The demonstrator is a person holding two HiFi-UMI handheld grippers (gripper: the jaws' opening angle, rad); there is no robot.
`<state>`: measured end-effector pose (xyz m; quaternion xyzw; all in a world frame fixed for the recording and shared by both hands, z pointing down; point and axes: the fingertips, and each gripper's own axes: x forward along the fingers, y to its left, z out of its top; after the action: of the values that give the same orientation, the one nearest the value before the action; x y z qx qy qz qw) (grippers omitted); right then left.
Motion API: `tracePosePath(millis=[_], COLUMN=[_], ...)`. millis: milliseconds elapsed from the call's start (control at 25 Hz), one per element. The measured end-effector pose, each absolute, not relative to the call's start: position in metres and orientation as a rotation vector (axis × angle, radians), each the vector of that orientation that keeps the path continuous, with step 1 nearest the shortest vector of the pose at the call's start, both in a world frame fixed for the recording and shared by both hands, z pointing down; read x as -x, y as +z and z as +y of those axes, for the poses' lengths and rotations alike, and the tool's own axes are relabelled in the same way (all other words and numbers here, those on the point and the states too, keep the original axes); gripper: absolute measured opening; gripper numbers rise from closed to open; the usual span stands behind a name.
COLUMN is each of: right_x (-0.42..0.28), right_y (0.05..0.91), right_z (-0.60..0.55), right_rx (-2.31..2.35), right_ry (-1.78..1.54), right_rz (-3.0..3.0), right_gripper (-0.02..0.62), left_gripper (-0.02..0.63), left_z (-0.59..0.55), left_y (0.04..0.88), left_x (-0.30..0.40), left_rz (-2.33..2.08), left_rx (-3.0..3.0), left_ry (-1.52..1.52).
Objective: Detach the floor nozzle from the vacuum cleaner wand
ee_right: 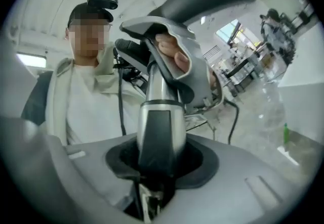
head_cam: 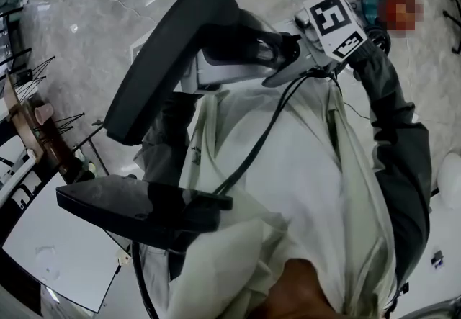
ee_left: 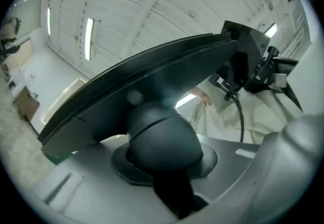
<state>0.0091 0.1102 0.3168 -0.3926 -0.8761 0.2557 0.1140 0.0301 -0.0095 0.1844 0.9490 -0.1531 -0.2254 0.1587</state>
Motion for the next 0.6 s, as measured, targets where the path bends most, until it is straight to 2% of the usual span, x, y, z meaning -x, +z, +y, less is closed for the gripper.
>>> tracePosePath(millis=[120, 200, 400, 600], right_x=[-0.021, -0.012, 0.016, 0.018], right_y=[0.312, 0.310, 0.333, 0.346], right_z=[0.119, 0.111, 0.074, 0.036], right_rx=[1.418, 1.311, 0.405, -0.342], right_ry=[0.816, 0.820, 0.517, 0.236], right_rz=[-2.444, -2.520, -2.720, -2.616], right_gripper=[0.144, 0.140, 0.123, 0.124], left_gripper=[0.103, 0.100, 0.080, 0.078], left_z=[-0.005, -0.002, 0.000, -0.023], left_y=[0.182, 0.180, 0.178, 0.184], left_x=[-0.030, -0.030, -0.028, -0.018], left_rz=[-0.367, -0.316, -0.285, -0.588], left_rx=[-2.716, -2.718, -2.701, -2.611], left_ry=[-0.690, -0.720, -0.761, -0.686])
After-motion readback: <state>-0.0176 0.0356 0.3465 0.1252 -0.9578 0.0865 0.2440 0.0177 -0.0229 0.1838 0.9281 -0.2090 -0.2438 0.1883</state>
